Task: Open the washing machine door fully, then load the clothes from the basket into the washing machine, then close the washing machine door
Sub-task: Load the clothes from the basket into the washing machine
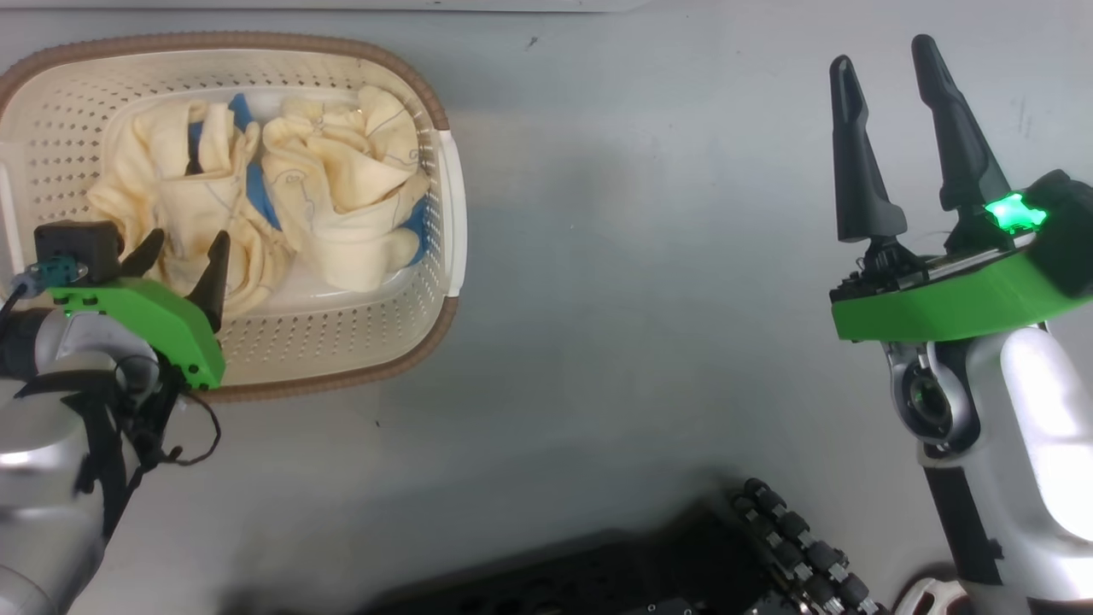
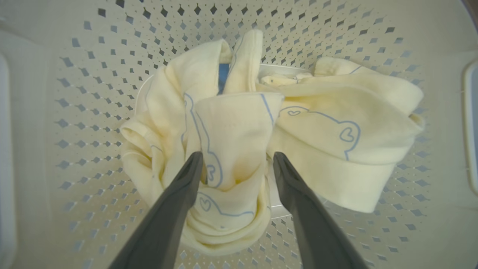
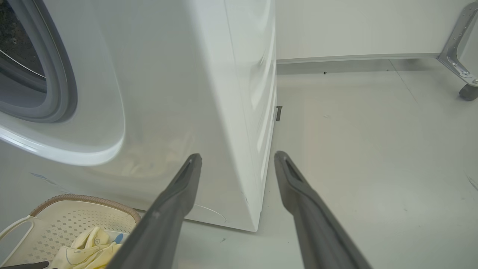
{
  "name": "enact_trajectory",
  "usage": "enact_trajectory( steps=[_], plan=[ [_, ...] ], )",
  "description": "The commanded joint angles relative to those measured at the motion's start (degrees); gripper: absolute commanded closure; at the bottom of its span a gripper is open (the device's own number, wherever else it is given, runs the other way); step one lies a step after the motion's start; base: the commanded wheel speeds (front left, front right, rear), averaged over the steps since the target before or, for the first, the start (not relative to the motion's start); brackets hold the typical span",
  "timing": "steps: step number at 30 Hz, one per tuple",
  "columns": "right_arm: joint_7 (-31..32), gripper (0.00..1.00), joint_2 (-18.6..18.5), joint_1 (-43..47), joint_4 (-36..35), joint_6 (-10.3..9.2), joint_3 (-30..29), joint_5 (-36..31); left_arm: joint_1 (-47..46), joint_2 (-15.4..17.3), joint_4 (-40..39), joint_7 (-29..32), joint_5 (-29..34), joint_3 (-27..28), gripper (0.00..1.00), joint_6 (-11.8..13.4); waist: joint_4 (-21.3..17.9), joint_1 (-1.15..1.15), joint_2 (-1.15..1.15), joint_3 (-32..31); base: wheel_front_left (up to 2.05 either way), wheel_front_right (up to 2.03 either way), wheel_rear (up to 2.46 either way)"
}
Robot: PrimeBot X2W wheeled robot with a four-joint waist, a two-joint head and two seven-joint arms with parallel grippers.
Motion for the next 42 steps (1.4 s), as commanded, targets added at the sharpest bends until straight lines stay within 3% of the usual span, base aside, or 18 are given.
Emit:
enact_trajectory(
  steps=[1, 18, 20, 21, 22, 33, 42],
  plan=[
    [-0.4, 0.0, 0.2, 0.8, -2.0, 0.1, 1.0, -0.6, -0.1, 2.8, 0.1, -0.6, -0.5, 0.5, 0.0, 0.0, -0.2, -0.01, 0.0, 0.3, 0.0, 0.0, 0.0],
    [-0.4, 0.0, 0.4, 0.6, -3.5, 0.1, 3.1, -0.8, -3.6, 5.3, 1.5, 0.0, -5.1, -6.7, 0.02, 0.0, -2.7, -0.01, 0.0, 2.4, 0.0, 0.0, 0.0],
    [-0.4, 0.0, 0.3, 0.7, -3.7, 0.1, 3.3, -0.9, -3.7, 5.5, 1.5, 0.3, -6.1, -7.3, 0.57, 0.0, -2.9, -0.01, 0.0, 2.4, 0.0, 0.0, 0.0],
    [-0.4, 0.0, 0.2, 0.7, -3.8, 0.1, 3.4, -1.0, -3.7, 5.5, 1.4, 0.4, -6.6, -7.6, 0.7, 0.0, -3.0, -0.01, 0.0, 2.3, 0.0, 0.0, 0.0],
    [-0.4, 0.0, 0.2, 0.7, -3.8, 0.1, 3.4, -1.0, -3.8, 5.6, 1.4, 0.4, -7.1, -7.9, 1.0, 0.0, -3.0, -0.01, 0.0, 2.3, 0.0, 0.0, 0.0],
    [-0.4, 0.0, 0.1, 0.9, -3.5, 0.1, 2.3, -0.9, -3.4, 4.6, 0.6, -0.4, -10.8, -9.1, 1.0, 0.0, -1.1, -0.01, 0.0, -0.6, 0.0, 0.0, 0.0],
    [-0.4, 0.0, 0.3, 1.0, -1.5, 0.1, 1.7, 0.1, -0.6, 3.9, -2.6, -0.6, -9.3, -3.2, 1.0, 0.0, 1.0, -0.01, 0.0, -6.1, 0.0, 0.0, 0.0]
  ],
)
